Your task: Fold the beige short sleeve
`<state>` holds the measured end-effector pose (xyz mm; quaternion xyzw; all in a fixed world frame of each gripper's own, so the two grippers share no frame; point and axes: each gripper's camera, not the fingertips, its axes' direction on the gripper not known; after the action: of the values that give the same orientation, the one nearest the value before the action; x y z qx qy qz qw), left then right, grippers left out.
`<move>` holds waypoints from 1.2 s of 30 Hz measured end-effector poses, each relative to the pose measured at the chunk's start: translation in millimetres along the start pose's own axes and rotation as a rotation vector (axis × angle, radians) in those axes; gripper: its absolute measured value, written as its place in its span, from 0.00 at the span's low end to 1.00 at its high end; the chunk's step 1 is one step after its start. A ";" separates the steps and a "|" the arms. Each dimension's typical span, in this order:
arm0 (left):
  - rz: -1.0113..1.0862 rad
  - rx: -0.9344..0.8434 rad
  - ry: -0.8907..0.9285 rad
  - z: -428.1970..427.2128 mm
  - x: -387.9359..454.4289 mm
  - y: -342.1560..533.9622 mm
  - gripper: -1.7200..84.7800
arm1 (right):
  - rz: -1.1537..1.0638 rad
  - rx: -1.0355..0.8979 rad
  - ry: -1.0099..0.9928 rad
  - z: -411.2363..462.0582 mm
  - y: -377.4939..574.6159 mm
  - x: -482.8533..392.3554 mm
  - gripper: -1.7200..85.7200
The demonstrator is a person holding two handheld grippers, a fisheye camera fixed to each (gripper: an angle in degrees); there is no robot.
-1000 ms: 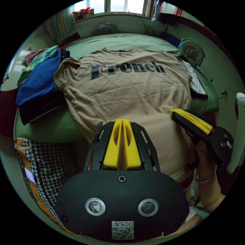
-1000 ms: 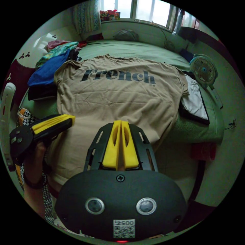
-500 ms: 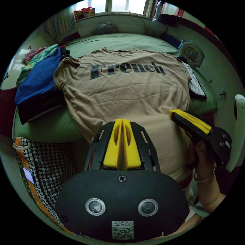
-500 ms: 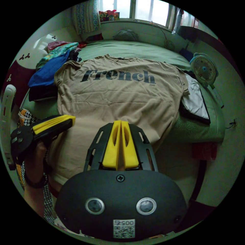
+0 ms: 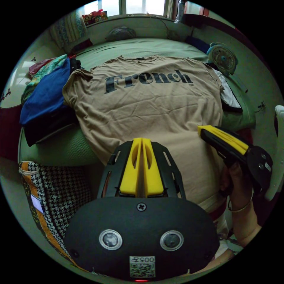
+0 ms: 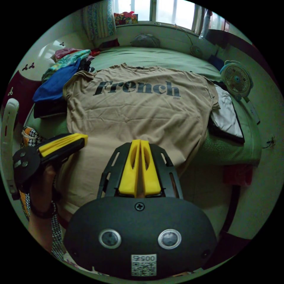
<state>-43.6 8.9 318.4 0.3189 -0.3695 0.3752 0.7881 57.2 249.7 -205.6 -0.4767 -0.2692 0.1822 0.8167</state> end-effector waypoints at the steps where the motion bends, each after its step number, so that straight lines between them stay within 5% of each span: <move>1: 0.000 0.000 0.000 -0.1 0.2 -0.2 0.01 | 0.001 0.000 -0.001 -0.1 0.1 0.6 0.01; 36: -0.017 -0.004 0.040 3.6 -11.3 -8.1 0.01 | 0.007 -0.001 -0.011 -0.7 2.1 17.7 0.01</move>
<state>-43.2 -2.1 309.2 0.3128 -0.3517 0.3740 0.7991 71.5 260.1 -203.0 -0.4770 -0.2722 0.1877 0.8143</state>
